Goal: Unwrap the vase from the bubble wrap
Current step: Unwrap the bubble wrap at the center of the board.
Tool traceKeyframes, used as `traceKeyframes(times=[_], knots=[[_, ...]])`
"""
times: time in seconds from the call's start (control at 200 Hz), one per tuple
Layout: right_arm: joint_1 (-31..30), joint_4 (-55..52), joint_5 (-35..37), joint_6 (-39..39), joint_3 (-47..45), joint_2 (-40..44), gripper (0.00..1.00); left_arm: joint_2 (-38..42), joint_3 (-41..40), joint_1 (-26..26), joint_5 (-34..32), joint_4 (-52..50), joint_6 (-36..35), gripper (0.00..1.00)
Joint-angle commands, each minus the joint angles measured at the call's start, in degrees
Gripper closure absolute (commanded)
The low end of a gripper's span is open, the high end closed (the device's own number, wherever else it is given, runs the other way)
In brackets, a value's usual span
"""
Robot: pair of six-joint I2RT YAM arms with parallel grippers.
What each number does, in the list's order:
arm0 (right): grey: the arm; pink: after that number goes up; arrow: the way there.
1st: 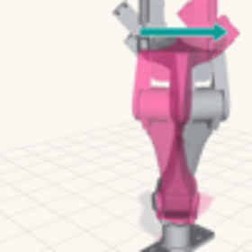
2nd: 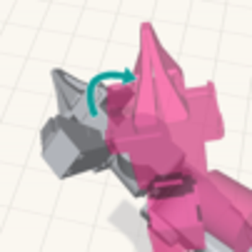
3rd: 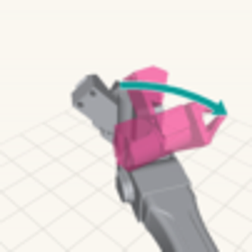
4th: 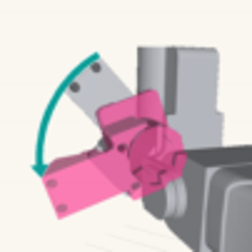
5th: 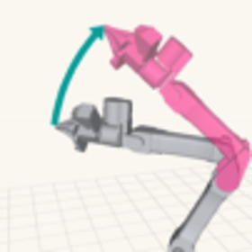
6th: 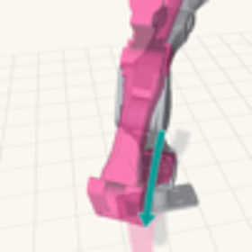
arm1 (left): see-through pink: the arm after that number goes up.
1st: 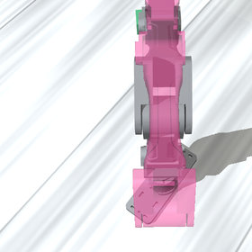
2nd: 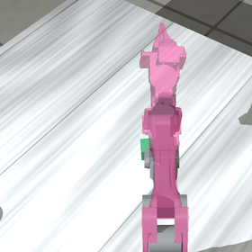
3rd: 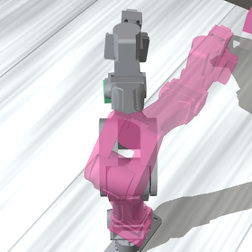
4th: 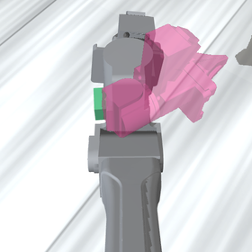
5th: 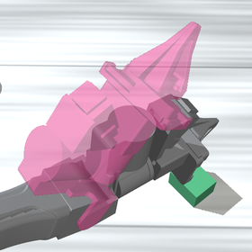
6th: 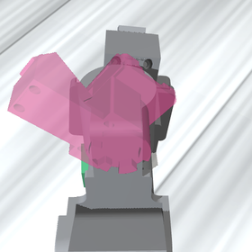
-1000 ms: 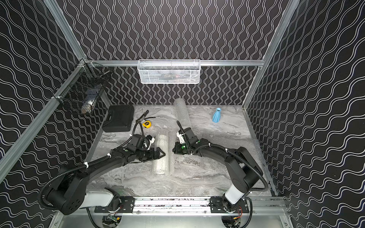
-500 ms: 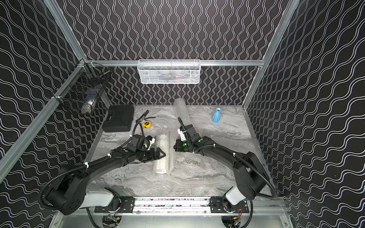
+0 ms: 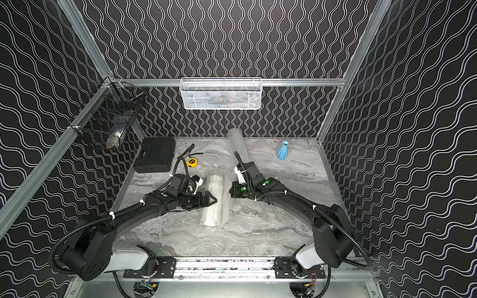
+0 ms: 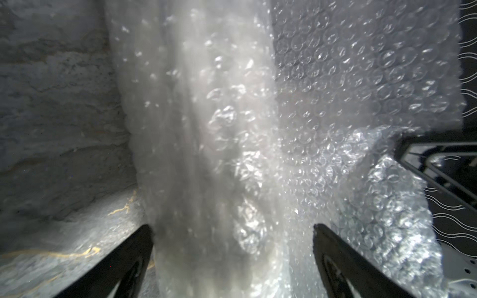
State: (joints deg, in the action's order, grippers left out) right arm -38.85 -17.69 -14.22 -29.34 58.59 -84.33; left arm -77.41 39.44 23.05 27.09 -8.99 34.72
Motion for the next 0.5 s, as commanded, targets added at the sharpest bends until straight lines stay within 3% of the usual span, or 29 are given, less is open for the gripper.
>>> traceKeyframes(times=[0.0, 0.16, 0.495], knots=[[0.0, -1.1, 1.0, 0.7, 0.8, 1.3, 1.00, 0.7, 0.8, 0.0, -1.0, -1.3, -1.4, 0.02], [0.0, -1.8, 1.6, 1.1, 1.2, 2.5, 1.00, 0.4, 0.6, 0.0, -1.1, -1.1, -1.3, 0.02], [0.0, -2.6, 1.9, 1.6, 1.7, 3.0, 1.00, -1.2, -2.2, 0.0, 5.1, 5.6, 2.7, 0.05]])
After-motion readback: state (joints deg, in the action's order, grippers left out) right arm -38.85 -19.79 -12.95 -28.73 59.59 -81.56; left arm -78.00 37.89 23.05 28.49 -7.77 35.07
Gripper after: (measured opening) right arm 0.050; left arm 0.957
